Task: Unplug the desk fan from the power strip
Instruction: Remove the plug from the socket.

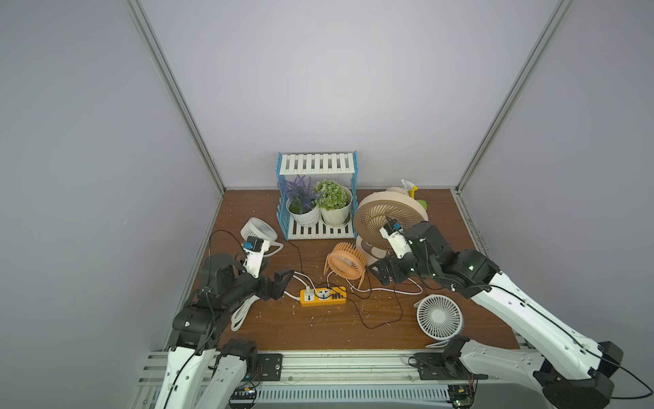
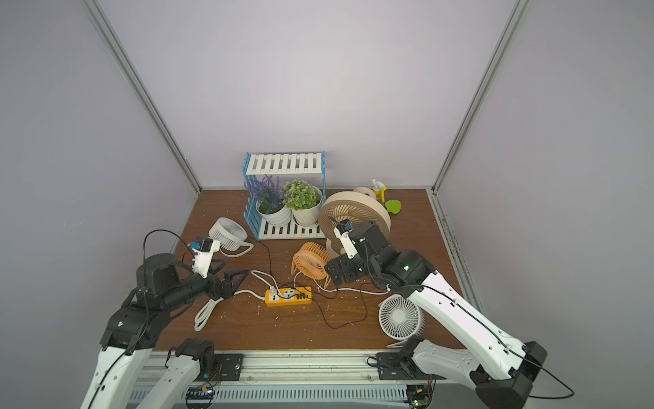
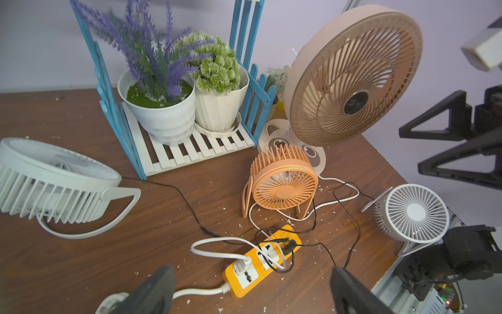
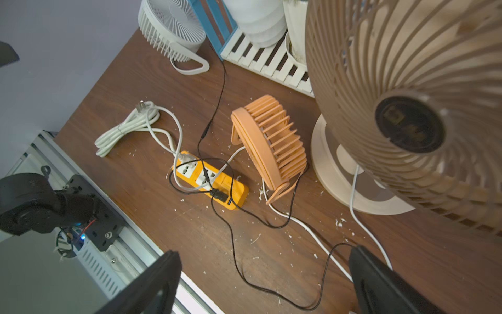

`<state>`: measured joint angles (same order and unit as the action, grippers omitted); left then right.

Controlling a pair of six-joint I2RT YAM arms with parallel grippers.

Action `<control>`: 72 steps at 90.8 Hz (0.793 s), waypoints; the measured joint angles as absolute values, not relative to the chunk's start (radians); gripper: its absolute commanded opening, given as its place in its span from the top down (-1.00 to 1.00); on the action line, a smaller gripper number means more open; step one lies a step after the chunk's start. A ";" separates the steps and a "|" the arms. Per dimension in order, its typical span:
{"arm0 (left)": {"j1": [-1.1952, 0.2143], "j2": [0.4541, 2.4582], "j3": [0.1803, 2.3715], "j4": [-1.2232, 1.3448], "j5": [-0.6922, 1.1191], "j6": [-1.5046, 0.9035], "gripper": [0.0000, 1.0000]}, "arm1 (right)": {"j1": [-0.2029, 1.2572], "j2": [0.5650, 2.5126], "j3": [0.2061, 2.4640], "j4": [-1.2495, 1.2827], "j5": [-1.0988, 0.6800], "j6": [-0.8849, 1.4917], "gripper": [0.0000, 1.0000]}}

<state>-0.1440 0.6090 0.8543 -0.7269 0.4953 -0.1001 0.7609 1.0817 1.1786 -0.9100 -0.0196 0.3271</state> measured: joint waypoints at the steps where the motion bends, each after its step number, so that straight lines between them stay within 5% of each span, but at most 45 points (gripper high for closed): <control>1: -0.144 0.616 0.854 -0.727 0.494 -0.112 -0.73 | 0.764 1.082 1.174 -0.907 -0.017 0.331 -0.98; 48: -0.196 0.602 0.765 -0.835 0.369 -0.625 -0.65 | 0.979 1.305 1.217 -0.756 0.061 0.302 -0.87; 72: -0.238 0.638 0.675 -0.839 0.210 -0.828 -0.93 | 1.048 1.481 1.297 -0.631 0.014 0.285 -0.83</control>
<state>-0.2379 0.6380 0.6754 -0.8387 0.2096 -0.8276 1.0481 1.4815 1.2968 -0.6308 0.0139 0.2848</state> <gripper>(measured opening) 0.942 0.918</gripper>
